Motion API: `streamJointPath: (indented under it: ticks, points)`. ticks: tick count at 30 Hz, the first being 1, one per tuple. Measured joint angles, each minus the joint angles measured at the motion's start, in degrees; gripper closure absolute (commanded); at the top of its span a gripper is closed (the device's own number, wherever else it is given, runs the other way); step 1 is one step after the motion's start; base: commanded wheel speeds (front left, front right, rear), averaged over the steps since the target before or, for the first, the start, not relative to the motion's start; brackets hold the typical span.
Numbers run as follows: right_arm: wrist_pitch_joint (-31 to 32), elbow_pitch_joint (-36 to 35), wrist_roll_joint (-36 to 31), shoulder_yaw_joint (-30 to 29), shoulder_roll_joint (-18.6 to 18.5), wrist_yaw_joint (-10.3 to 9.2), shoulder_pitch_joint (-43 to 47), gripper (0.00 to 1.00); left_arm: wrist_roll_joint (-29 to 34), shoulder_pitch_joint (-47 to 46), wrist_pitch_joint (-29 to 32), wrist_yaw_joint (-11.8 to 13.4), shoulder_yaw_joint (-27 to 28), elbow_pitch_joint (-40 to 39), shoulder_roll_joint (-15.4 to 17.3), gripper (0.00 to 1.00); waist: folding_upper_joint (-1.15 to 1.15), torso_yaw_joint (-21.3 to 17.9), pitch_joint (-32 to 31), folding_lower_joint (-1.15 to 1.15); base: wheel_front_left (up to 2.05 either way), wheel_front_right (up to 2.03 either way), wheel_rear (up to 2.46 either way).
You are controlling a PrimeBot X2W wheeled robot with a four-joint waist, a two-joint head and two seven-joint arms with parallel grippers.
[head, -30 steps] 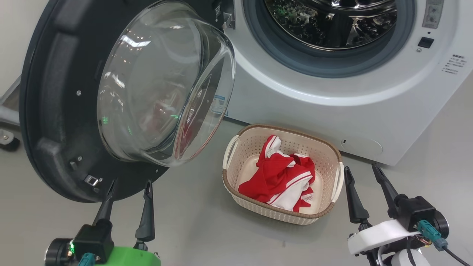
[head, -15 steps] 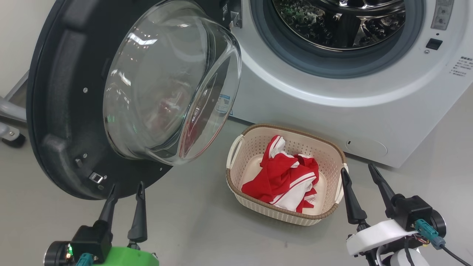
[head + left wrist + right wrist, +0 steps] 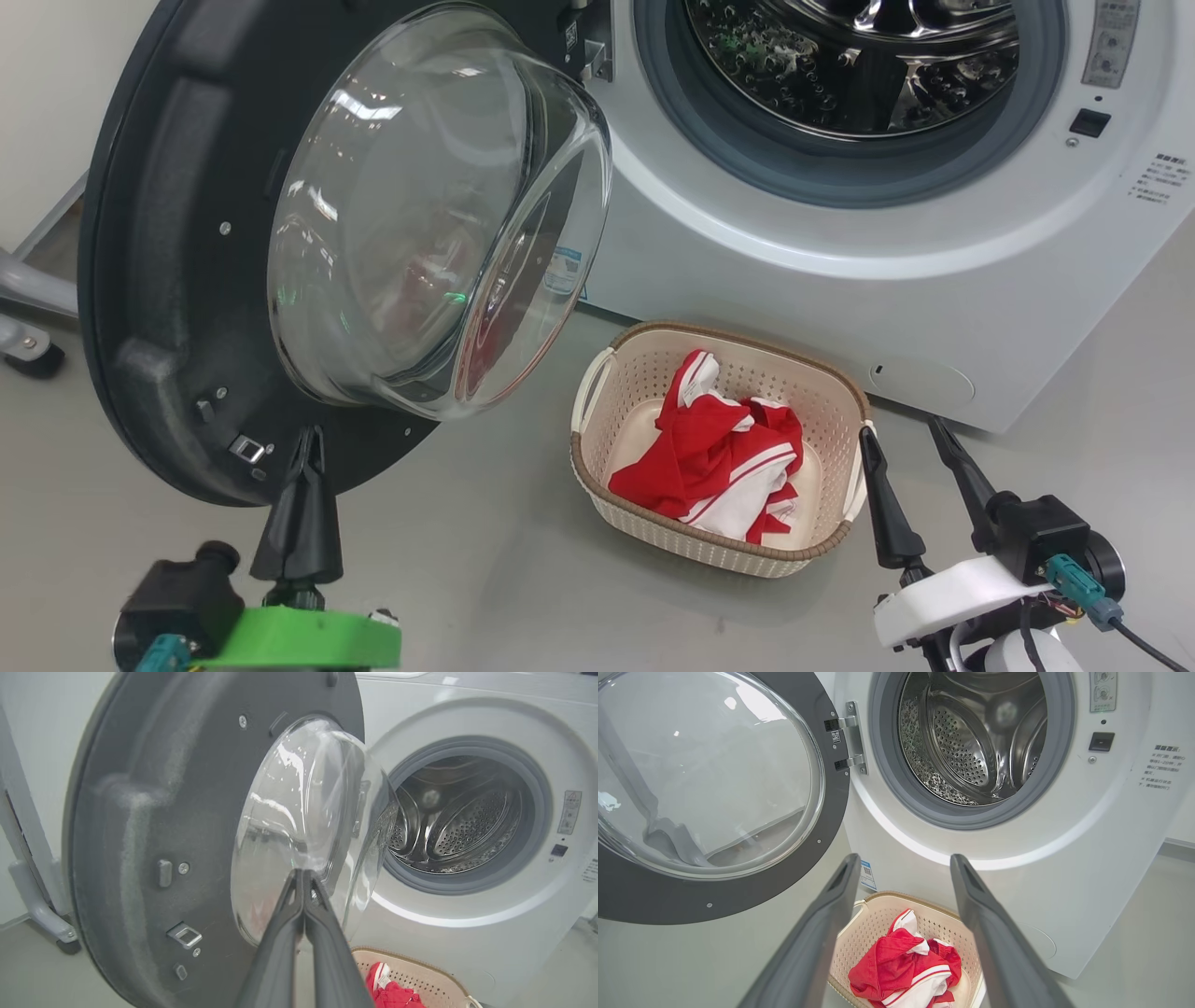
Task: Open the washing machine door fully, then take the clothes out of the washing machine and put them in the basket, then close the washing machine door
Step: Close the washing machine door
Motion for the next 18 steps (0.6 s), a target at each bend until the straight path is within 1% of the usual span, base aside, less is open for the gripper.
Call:
streamJointPath:
  ticks: [8,12,13,16,18]
  points:
    - [0.00,0.01,0.00,-0.05,0.02,0.00,0.01,0.00,-15.56,-2.29,-0.92,-5.65,1.98,-7.51,-0.47,1.00,0.00,0.15,-0.15,0.00,0.00,0.00,0.00]
    - [0.00,-0.04,-0.08,-0.09,0.03,0.00,0.01,0.00,-28.02,-2.84,-0.92,-9.45,2.56,-11.31,-0.60,1.00,0.00,0.30,0.28,0.00,0.00,0.00,0.00]
    - [0.00,-0.05,-0.09,-0.11,0.03,-0.01,0.00,0.00,-31.09,-2.98,-0.92,-9.89,2.88,-12.14,-0.62,1.00,0.00,0.31,0.43,0.00,0.00,0.00,0.00]
    - [0.00,-0.14,-0.33,-0.30,0.03,-0.01,0.00,0.00,-40.87,-4.02,-0.93,-10.00,3.86,-15.13,-0.66,1.00,0.00,0.41,0.85,0.00,0.00,0.00,0.00]
    - [0.00,-0.16,-0.40,-0.31,0.03,-0.01,0.00,0.00,-44.79,-5.25,-1.01,-10.04,5.95,-16.79,-0.77,1.00,0.00,0.50,1.08,0.00,0.00,0.00,0.00]
